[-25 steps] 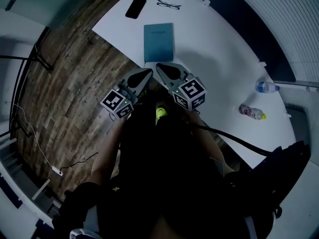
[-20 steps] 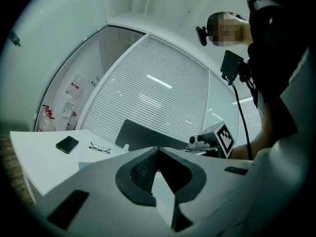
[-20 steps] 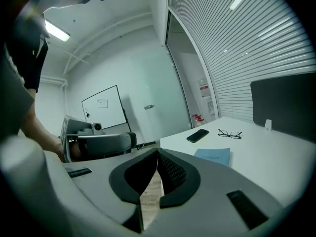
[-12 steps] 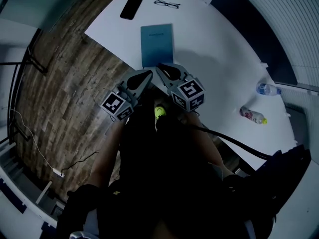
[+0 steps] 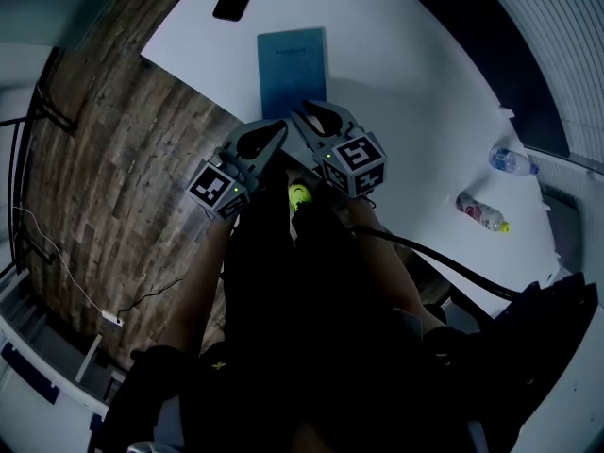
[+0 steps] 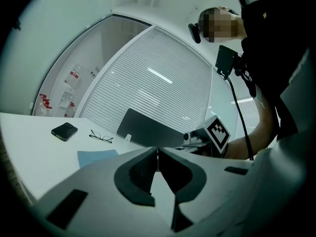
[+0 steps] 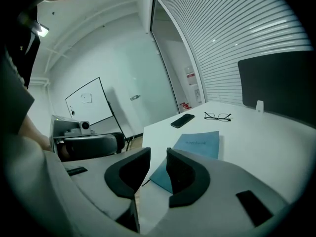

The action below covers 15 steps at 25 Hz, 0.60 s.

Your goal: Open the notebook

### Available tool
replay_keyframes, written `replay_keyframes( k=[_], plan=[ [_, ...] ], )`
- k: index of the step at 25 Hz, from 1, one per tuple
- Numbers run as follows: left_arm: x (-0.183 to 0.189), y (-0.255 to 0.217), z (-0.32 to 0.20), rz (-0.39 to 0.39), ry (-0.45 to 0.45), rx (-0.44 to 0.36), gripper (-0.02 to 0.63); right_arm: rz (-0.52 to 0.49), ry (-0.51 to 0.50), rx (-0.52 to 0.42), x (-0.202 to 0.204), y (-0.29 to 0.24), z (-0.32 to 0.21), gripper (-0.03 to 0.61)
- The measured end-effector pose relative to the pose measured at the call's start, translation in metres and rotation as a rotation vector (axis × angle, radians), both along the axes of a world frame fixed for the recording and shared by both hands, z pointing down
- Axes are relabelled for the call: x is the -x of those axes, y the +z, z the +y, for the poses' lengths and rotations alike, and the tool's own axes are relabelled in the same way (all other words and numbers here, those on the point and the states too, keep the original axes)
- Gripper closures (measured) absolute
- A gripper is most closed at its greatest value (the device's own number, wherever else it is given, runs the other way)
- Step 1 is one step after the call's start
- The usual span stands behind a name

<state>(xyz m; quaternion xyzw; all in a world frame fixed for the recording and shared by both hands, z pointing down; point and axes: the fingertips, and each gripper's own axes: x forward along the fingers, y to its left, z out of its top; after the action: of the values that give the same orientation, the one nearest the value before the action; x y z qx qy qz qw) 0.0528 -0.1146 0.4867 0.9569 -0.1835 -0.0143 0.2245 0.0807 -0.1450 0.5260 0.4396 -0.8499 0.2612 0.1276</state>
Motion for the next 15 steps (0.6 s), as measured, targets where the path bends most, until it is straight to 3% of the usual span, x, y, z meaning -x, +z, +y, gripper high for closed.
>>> replay_keyframes(
  k=[15],
  plan=[
    [0.009,0.041,-0.026,-0.008,-0.007,0.040,0.580,0.078,0.037,0.098,-0.005,0.050,-0.020,0.391]
  ],
)
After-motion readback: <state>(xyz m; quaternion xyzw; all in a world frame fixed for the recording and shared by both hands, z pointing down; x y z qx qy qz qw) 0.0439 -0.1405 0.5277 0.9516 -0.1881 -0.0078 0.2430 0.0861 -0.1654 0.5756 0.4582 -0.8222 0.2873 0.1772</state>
